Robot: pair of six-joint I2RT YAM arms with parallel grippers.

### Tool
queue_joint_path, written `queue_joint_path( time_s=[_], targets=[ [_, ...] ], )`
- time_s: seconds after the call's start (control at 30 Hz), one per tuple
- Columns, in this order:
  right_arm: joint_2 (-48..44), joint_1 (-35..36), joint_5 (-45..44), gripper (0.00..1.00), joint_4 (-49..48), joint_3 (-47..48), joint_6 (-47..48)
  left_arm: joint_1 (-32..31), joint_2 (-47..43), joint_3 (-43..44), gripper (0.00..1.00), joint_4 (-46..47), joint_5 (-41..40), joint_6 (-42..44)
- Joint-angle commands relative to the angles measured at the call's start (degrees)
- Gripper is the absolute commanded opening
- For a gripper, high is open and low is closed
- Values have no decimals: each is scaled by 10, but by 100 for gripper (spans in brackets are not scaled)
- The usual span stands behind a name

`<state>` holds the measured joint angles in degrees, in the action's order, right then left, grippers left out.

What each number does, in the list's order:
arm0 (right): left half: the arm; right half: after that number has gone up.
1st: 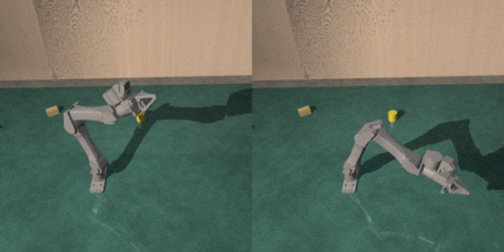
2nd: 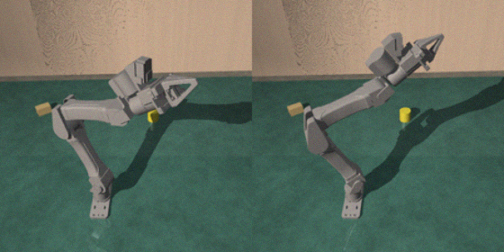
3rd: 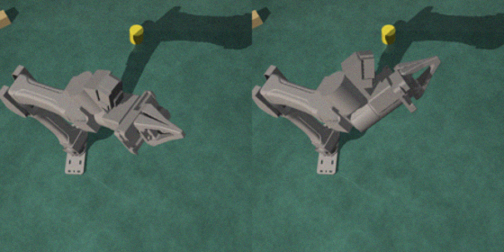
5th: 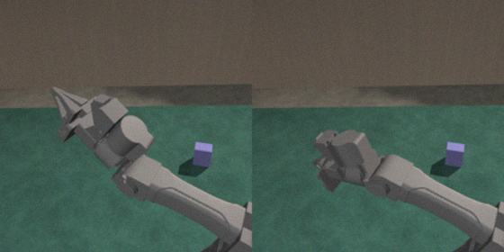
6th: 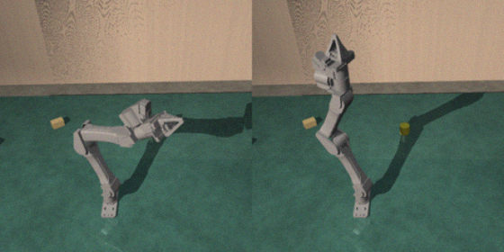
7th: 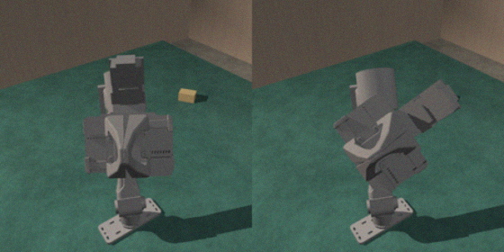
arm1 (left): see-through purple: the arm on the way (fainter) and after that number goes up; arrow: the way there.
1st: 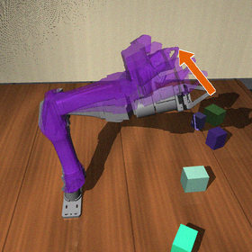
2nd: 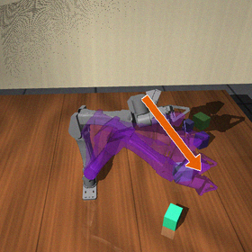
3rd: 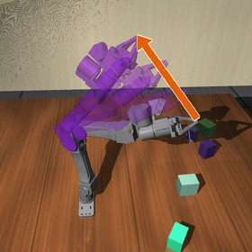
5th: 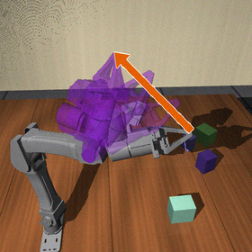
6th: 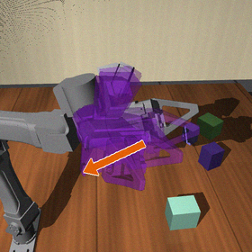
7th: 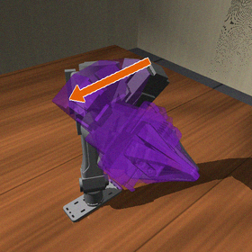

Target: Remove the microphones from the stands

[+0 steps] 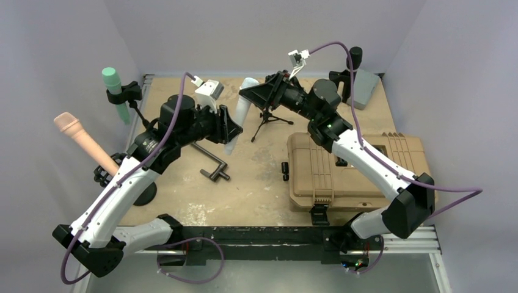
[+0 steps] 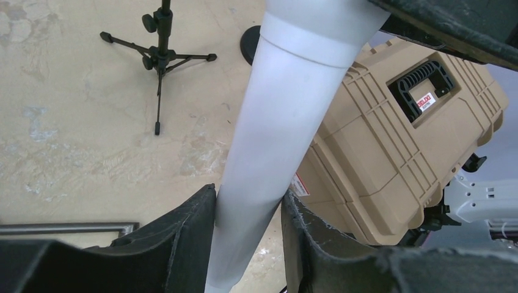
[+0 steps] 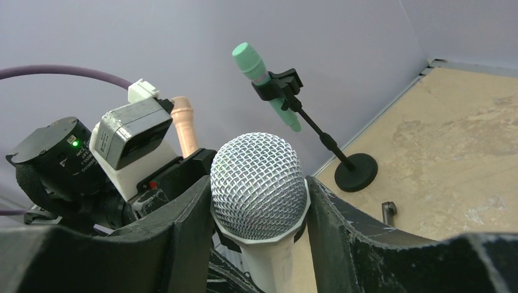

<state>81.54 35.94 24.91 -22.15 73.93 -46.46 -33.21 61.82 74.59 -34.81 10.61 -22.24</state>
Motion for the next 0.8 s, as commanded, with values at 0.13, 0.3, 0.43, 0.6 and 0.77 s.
queue_joint_path(
  time_s=[0.13,0.3,0.43,0.6,0.77],
  targets=[
    [-34,2,12,18,-40,-7,-1,-1,-1,24,7,27,-28,-14],
    [-50,3,-2,73,-10,-10,34,-1,-3,14,0,1,-73,-15],
    [-67,1,-67,98,61,4,94,-1,-21,-11,0,-24,-112,-20],
    [-96,1,-131,99,105,7,158,-1,-20,-36,0,-78,-193,-30],
    [-117,1,-178,99,136,7,210,0,37,-56,0,-107,-248,-53]
  ],
)
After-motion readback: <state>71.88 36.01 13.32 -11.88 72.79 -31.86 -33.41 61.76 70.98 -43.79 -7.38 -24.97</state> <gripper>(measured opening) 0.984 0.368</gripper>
